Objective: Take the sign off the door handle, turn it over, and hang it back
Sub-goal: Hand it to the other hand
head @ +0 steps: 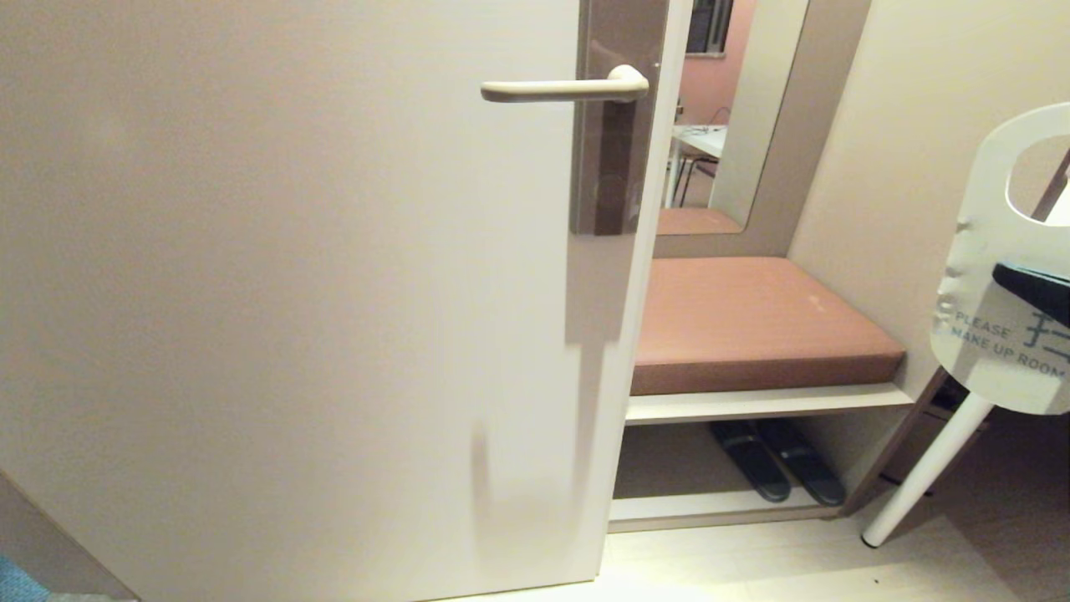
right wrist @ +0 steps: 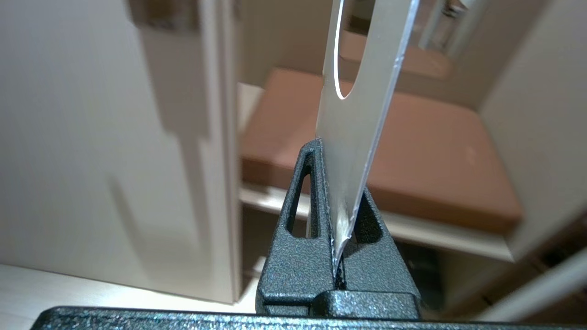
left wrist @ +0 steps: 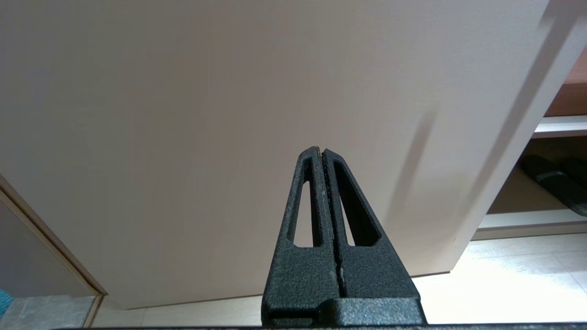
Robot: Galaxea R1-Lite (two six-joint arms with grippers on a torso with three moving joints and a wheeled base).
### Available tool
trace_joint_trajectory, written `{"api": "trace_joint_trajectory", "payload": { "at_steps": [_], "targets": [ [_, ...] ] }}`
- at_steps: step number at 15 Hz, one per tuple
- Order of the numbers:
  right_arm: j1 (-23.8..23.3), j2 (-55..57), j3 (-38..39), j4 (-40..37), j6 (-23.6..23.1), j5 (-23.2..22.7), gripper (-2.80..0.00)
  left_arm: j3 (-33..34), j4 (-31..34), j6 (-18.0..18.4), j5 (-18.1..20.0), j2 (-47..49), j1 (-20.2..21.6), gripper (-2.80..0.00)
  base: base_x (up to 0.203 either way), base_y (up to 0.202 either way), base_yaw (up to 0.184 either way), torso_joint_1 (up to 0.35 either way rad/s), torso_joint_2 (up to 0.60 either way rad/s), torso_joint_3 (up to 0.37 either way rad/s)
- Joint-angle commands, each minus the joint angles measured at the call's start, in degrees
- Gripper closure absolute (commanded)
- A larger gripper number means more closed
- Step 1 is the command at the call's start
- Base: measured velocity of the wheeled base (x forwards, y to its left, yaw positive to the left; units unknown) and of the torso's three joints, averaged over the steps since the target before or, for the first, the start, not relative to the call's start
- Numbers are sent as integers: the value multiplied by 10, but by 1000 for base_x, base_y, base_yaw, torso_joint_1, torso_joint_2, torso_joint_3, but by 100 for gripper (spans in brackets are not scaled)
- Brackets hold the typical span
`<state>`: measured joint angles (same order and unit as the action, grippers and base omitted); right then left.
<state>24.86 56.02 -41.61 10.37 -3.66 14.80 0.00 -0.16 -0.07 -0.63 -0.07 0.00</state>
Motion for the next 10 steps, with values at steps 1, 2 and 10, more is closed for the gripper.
{"api": "trace_joint_trajectory", "payload": {
  "at_steps": [1, 2, 10],
  "targets": [
    [-34, -58, 45, 2, 0, 1, 0, 0, 0, 0, 0, 1, 0, 0, 0, 0, 0, 0, 0, 0],
    [-50, -67, 56, 1, 0, 1, 0, 0, 0, 0, 0, 1, 0, 0, 0, 0, 0, 0, 0, 0],
    [-98, -153, 185, 32, 19, 1, 0, 0, 0, 0, 0, 1, 0, 0, 0, 0, 0, 0, 0, 0]
  ]
}}
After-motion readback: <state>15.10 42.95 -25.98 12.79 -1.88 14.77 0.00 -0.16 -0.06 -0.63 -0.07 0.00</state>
